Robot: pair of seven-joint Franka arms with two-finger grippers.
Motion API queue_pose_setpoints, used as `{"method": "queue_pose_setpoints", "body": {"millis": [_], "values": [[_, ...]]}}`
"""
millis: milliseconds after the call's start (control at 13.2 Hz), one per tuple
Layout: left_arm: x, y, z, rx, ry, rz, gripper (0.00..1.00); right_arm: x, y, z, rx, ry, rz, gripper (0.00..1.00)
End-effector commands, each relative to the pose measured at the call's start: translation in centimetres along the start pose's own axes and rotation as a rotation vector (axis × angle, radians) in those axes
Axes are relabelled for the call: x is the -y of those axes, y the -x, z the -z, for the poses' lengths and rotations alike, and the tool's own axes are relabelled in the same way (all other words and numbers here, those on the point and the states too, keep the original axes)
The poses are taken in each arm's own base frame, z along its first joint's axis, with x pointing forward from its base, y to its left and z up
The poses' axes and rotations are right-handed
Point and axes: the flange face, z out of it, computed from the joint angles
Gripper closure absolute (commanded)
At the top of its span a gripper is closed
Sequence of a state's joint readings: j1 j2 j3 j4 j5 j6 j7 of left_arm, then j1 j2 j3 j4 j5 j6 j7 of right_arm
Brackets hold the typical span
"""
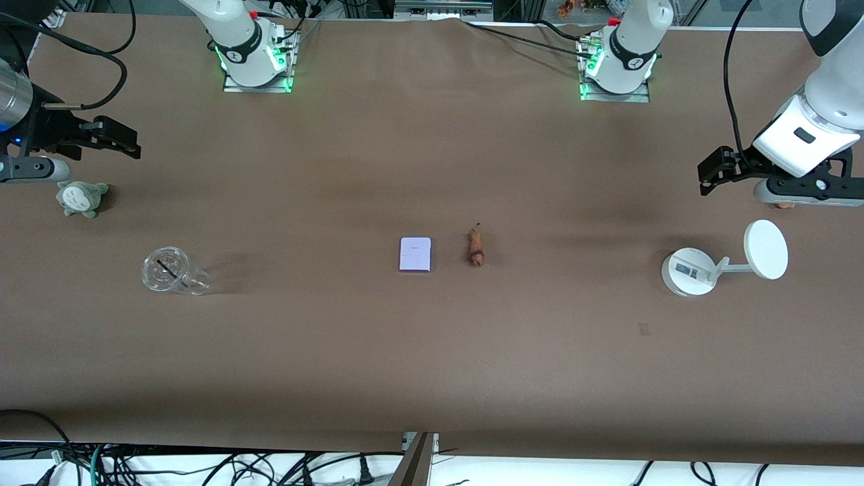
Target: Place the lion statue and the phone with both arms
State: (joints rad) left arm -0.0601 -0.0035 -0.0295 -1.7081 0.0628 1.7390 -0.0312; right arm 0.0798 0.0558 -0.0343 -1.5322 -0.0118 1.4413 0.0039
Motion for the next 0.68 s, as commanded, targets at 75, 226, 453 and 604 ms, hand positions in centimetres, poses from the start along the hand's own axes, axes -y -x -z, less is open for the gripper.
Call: {"method": "queue_pose_setpoints", "body": {"millis": [75, 226, 453, 604], "values": [[0.0, 0.1, 0.4, 0.007, 0.01, -0.01, 0.0, 0.1, 0.1, 0.4, 0.01, -0.003, 0.005, 0.0], [0.3, 0.1, 0.4, 0.009, 0.015, -0.003, 0.0, 0.3, 0.0, 0.3, 0.01, 0.001, 0.01, 0.0], [-0.6, 0.0, 0.2, 0.011, 0.017, -0.009, 0.0, 0.3, -0.7, -0.8, 0.034, 0.004, 0.024, 0.0], [-0.9, 0.0, 0.2, 0.011, 0.012, -0.008, 0.0, 0.5, -0.8, -1.6, 0.059, 0.008, 0.025, 0.0]]}}
